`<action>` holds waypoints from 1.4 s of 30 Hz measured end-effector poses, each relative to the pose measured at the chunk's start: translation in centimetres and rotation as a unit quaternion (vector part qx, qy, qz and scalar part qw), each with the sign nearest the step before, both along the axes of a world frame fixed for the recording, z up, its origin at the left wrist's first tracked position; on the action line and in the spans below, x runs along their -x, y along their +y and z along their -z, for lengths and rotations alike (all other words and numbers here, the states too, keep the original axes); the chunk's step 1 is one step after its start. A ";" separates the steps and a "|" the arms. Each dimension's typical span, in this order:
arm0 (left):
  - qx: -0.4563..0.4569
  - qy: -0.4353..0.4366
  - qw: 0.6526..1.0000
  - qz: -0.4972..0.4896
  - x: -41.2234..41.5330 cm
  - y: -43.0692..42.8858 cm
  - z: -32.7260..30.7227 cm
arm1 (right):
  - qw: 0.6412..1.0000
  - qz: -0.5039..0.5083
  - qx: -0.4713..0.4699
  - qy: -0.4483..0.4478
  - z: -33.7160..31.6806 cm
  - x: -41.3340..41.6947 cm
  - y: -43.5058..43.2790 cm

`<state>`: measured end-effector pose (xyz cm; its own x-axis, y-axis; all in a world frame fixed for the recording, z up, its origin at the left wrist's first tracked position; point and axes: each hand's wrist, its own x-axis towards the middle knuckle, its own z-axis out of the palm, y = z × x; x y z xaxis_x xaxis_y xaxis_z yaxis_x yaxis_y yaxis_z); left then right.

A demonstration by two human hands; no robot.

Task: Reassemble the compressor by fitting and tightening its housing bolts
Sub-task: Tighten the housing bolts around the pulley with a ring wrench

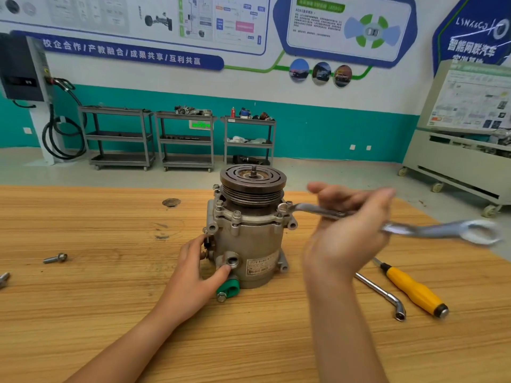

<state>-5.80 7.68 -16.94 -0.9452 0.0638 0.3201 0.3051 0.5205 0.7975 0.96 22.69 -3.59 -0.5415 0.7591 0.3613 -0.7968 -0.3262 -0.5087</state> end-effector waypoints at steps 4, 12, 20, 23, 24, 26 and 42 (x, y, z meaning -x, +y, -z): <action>0.004 -0.001 1.000 0.000 -0.1 0.0 -0.2 | 0.995 -0.056 0.069 0.038 -2.9 1.6 4.0; 0.002 -0.013 1.000 0.004 -0.2 -0.1 -0.3 | 0.965 -0.186 0.149 -0.111 -1.9 6.0 5.1; -0.005 -0.012 1.000 0.005 -0.2 -0.1 -0.2 | 0.955 -0.196 0.138 -0.176 -1.8 7.5 5.5; -0.003 -0.011 1.000 0.004 0.0 -0.1 -0.1 | 0.960 -0.167 0.170 -0.151 -0.3 6.4 5.4; -0.002 -0.010 1.000 0.005 0.0 -0.1 -0.1 | 0.964 -0.150 0.176 -0.133 0.2 5.8 5.1; -0.002 -0.009 1.000 0.005 0.1 -0.1 0.0 | 0.974 -0.114 0.173 -0.093 1.3 4.3 4.1; -0.023 0.058 0.996 0.063 -0.2 0.0 -0.9 | 0.828 0.294 -0.477 -0.034 5.6 4.2 -6.2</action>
<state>-5.57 7.72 -16.09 -0.8870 0.1620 0.4323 0.4573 0.4368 0.7746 -3.21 16.45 -9.20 -0.2234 0.2854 0.9320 -0.6345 0.6833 -0.3613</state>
